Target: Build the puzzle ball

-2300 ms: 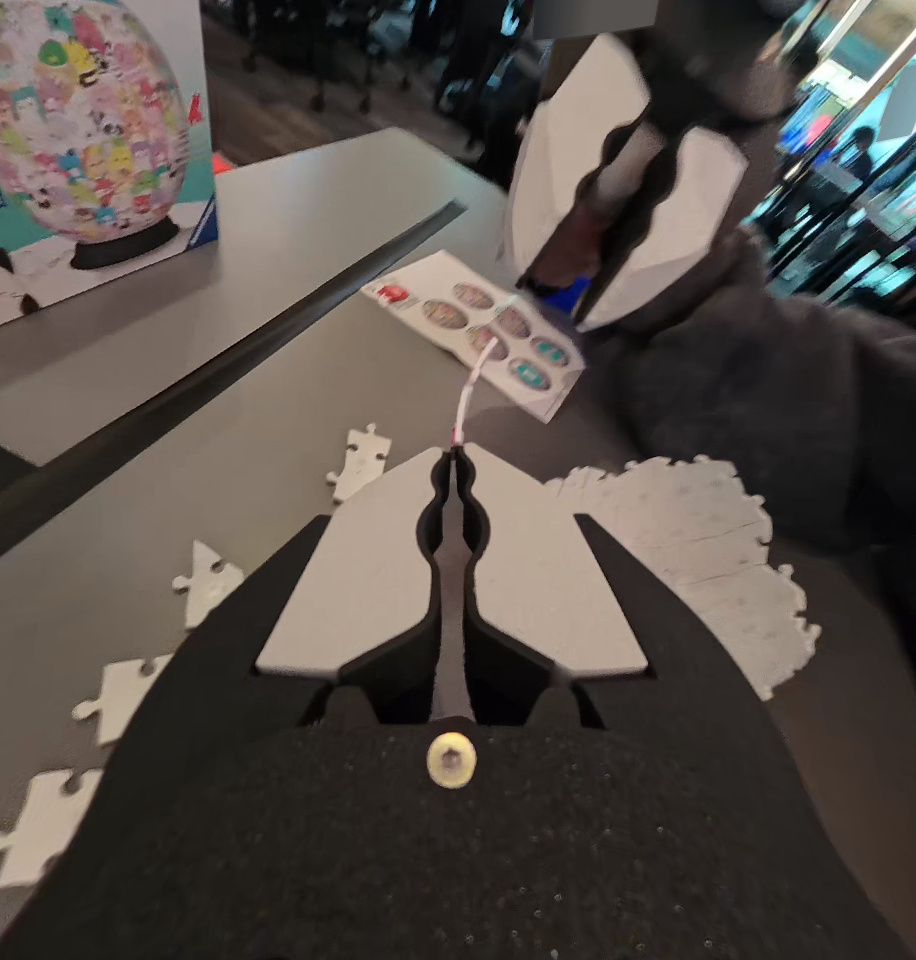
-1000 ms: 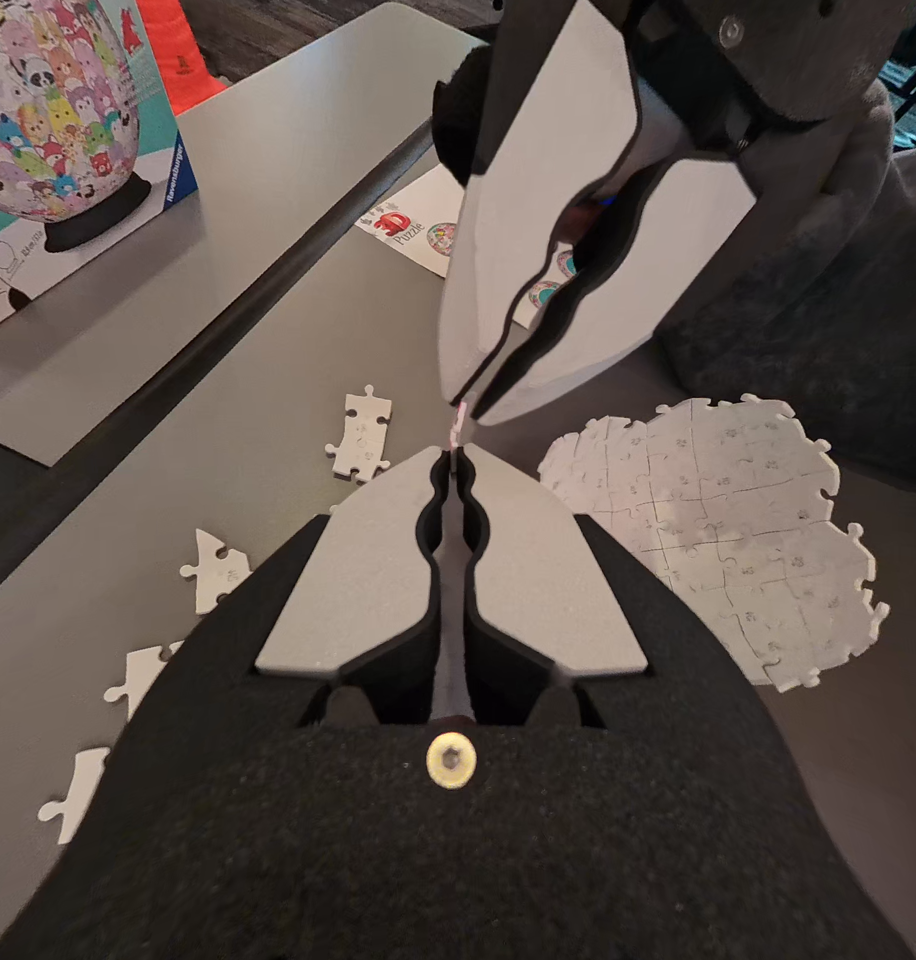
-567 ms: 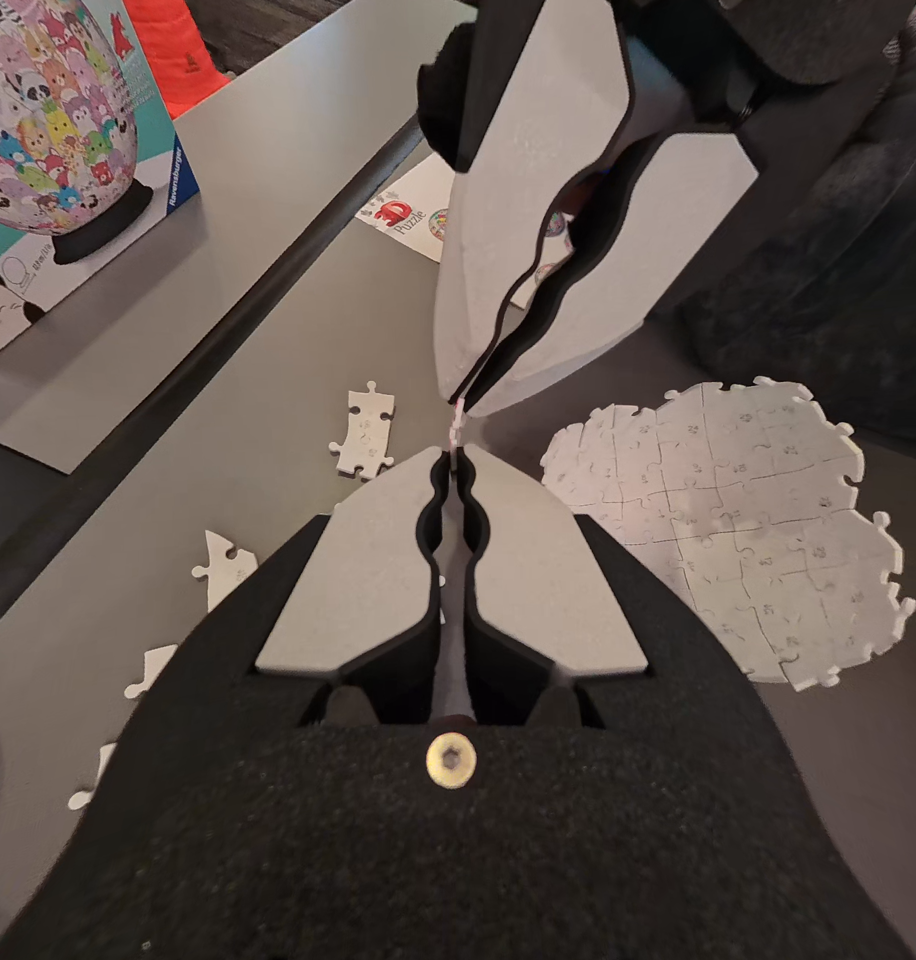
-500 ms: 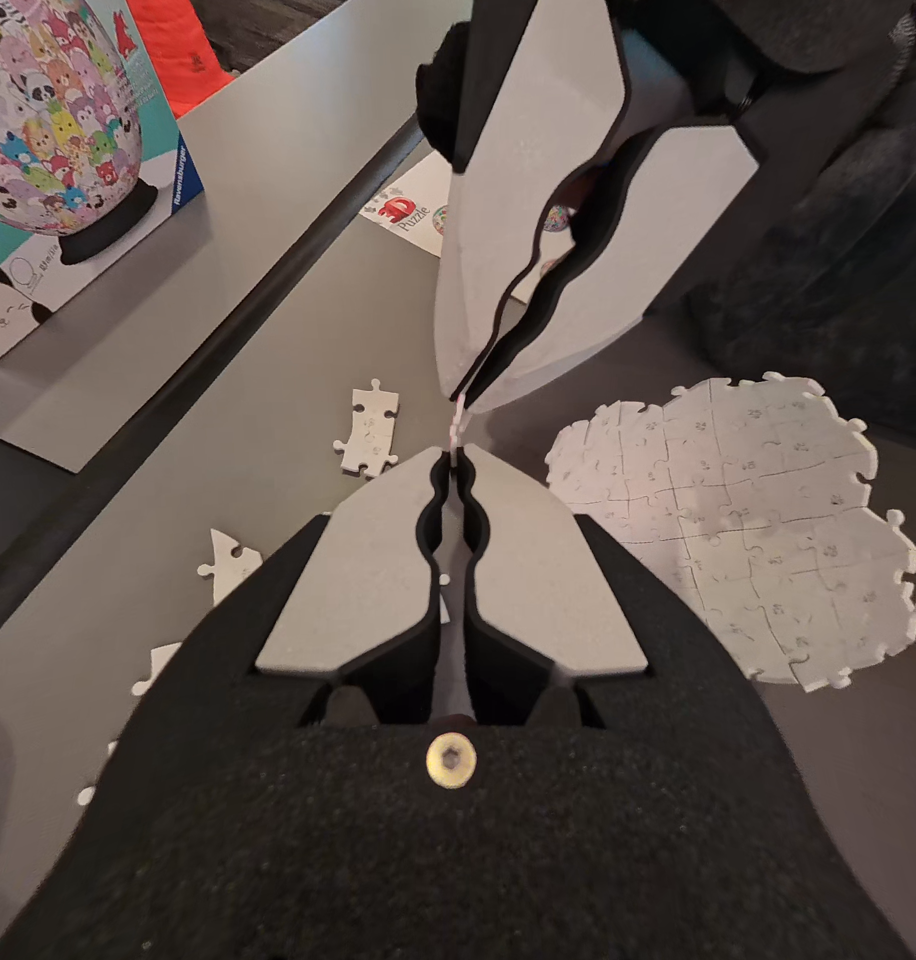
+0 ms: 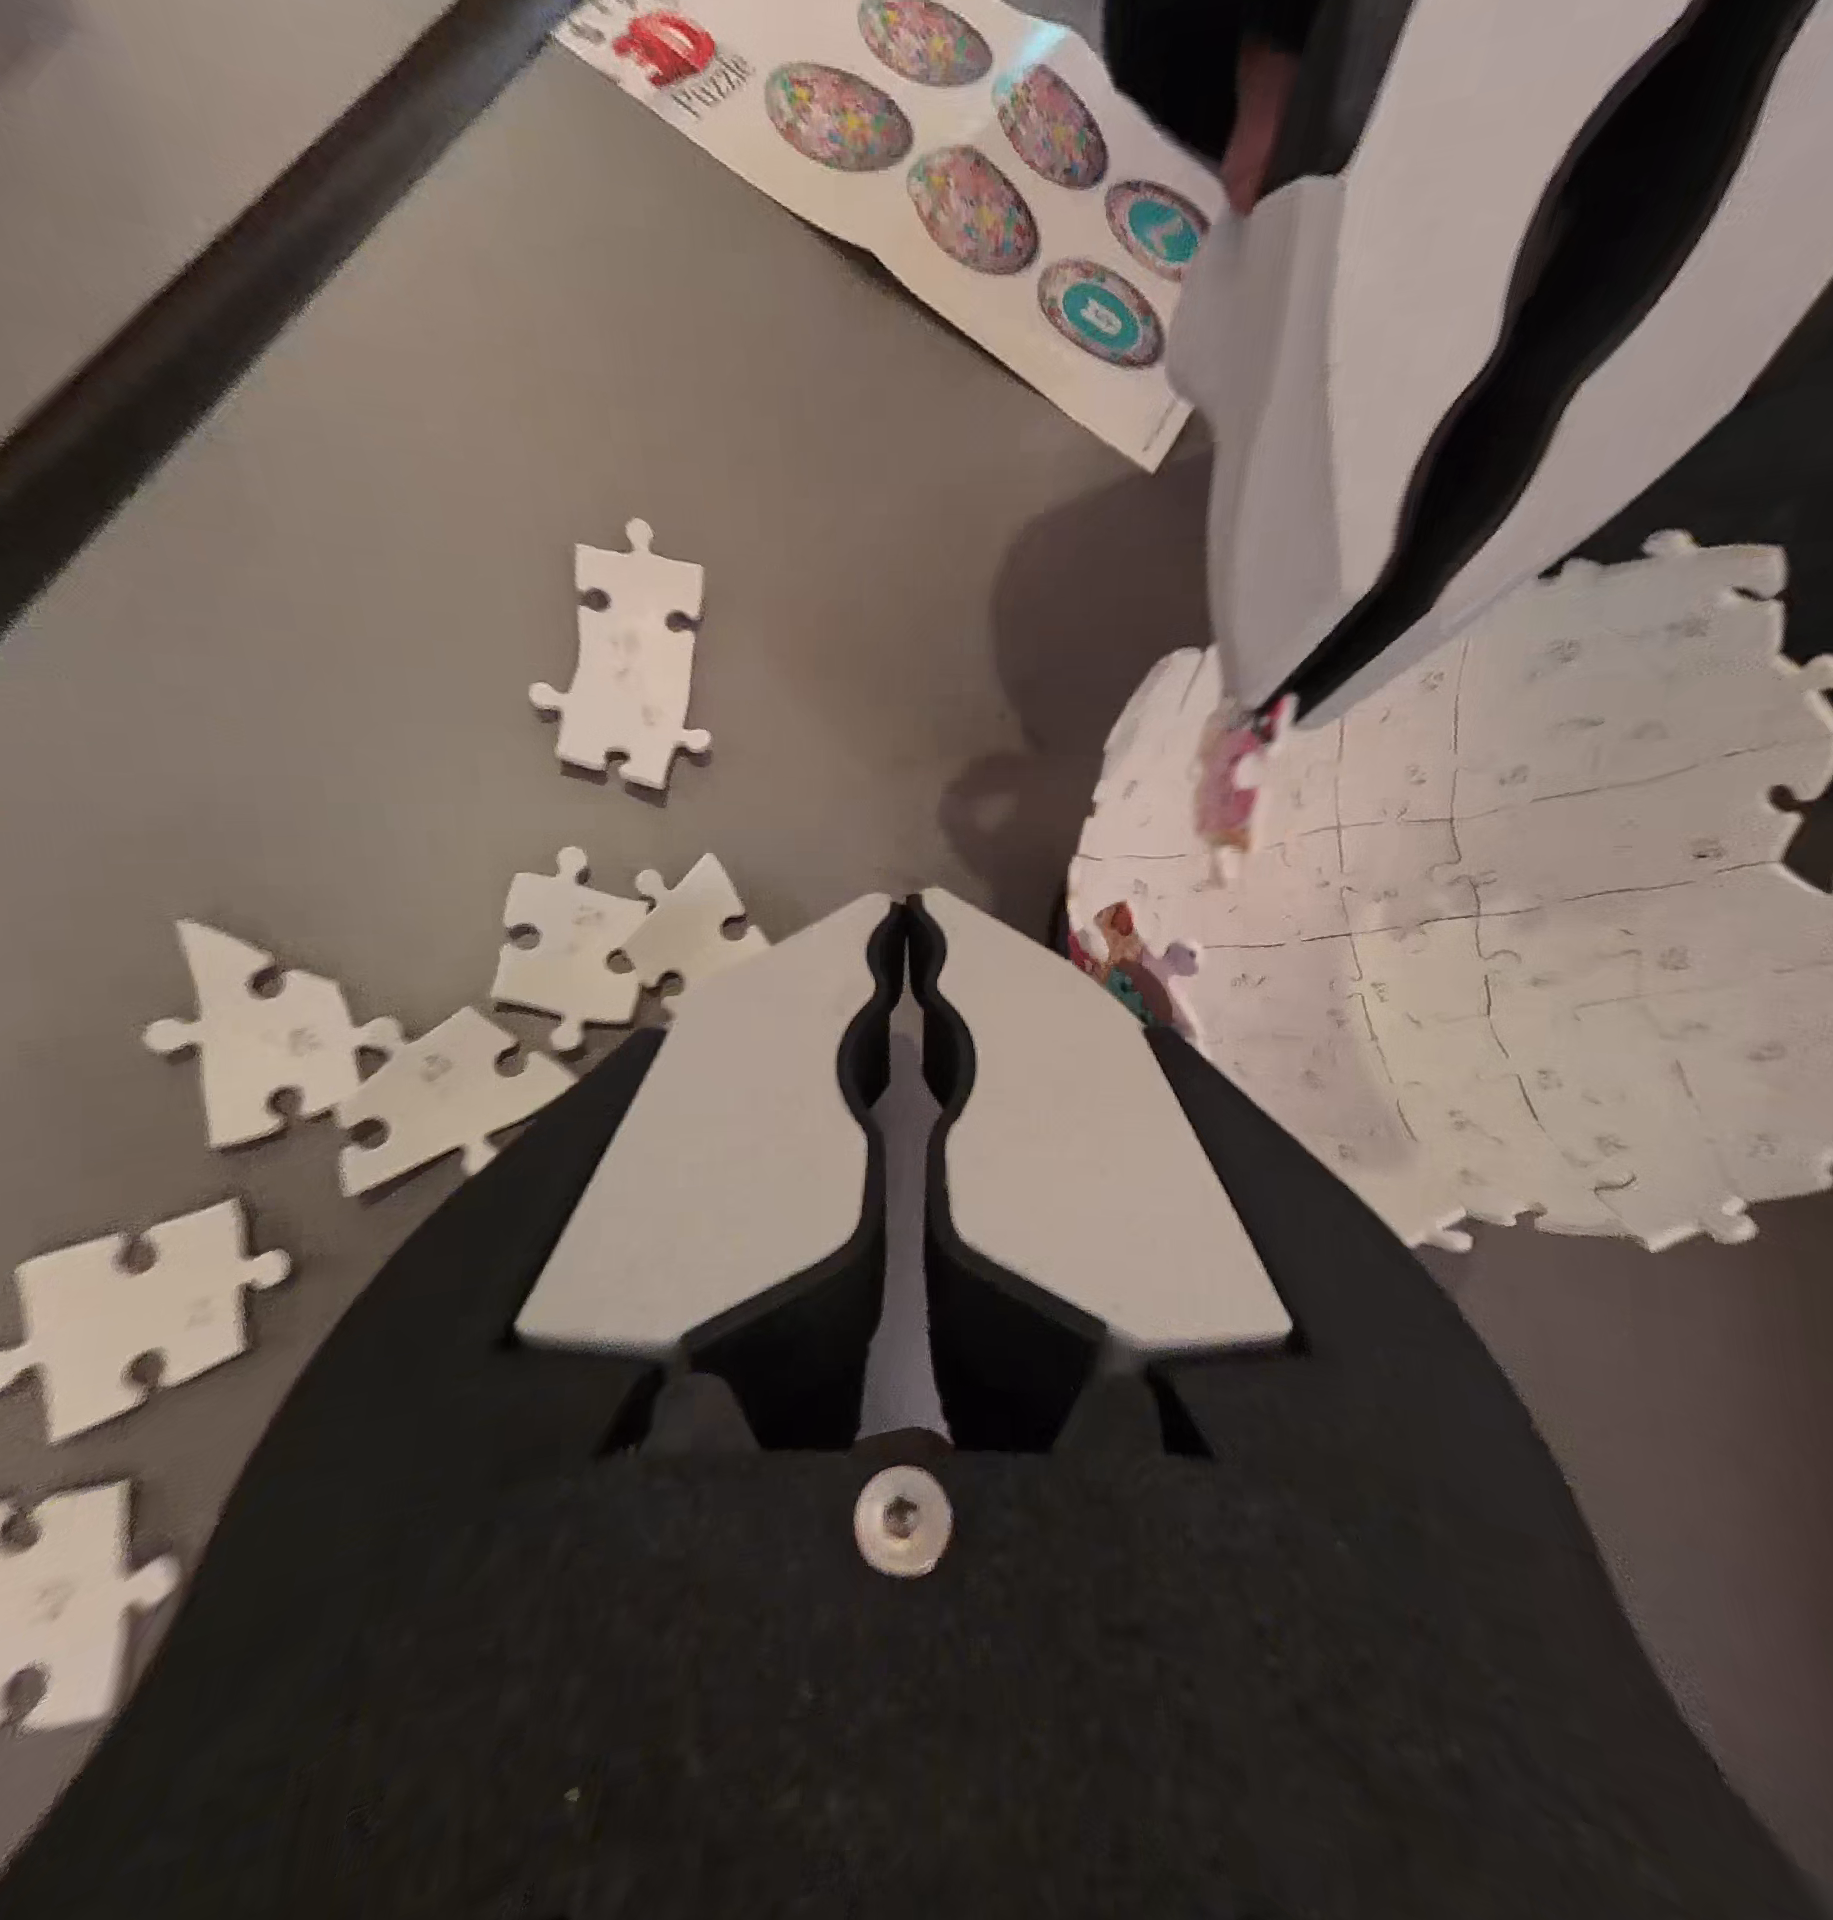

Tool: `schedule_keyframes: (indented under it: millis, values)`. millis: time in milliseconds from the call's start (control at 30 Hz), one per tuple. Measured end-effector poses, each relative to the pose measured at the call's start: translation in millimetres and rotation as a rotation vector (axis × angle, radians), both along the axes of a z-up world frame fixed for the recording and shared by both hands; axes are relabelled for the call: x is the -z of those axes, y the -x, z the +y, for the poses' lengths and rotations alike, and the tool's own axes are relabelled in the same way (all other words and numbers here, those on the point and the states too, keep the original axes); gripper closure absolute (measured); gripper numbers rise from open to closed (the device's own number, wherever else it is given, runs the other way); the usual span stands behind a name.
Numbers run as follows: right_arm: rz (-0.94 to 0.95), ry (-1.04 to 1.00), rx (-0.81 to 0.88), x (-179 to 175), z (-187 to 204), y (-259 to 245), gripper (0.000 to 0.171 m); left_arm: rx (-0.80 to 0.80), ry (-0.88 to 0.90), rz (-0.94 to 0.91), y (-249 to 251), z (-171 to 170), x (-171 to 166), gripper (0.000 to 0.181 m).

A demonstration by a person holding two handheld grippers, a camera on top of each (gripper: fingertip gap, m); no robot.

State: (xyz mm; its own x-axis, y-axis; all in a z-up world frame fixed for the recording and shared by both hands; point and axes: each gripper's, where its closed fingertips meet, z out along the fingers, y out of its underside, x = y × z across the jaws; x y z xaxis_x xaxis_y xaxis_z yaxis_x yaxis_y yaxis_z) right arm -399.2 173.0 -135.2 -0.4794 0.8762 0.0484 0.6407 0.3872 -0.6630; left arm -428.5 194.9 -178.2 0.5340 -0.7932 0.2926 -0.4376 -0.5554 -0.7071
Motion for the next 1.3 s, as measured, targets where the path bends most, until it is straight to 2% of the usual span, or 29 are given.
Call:
schedule_keyframes:
  millis: [200, 400, 567, 733, 833, 967, 1000, 1067, 1300]
  values:
    - [0.137, -0.037, -0.045, -2, 0, 10, 0.169, -0.031, 0.032, -0.076, -1, 3, -3, 0.181]
    - [0.245, 0.049, -0.033, -4, 3, 13, 0.169, -0.086, -0.009, -0.135, 8, 10, -18, 0.181]
    - [0.337, 0.126, 0.018, -30, 9, 16, 0.169, 0.038, -0.098, -0.168, 1, -12, -58, 0.16]
    - [0.431, 0.226, 0.076, -57, 18, 17, 0.169, 0.049, -0.181, -0.1, -6, -16, -70, 0.159]
    - [0.437, 0.217, 0.093, -58, 21, 17, 0.169, 0.038, -0.192, -0.082, -4, -13, -68, 0.158]
    - [0.438, 0.213, 0.092, -57, 19, 19, 0.169, 0.023, -0.185, -0.169, -8, -10, -76, 0.157]
    - [0.429, 0.203, 0.088, -54, 17, 20, 0.169, 0.02, -0.19, -0.167, -8, -10, -76, 0.159]
    - [0.417, 0.179, 0.097, -49, 19, 22, 0.169, 0.022, -0.208, -0.148, -7, -10, -75, 0.179]
    - [0.339, -0.001, 0.108, -38, 26, 20, 0.169, -0.017, -0.232, -0.04, -5, -5, -67, 0.18]
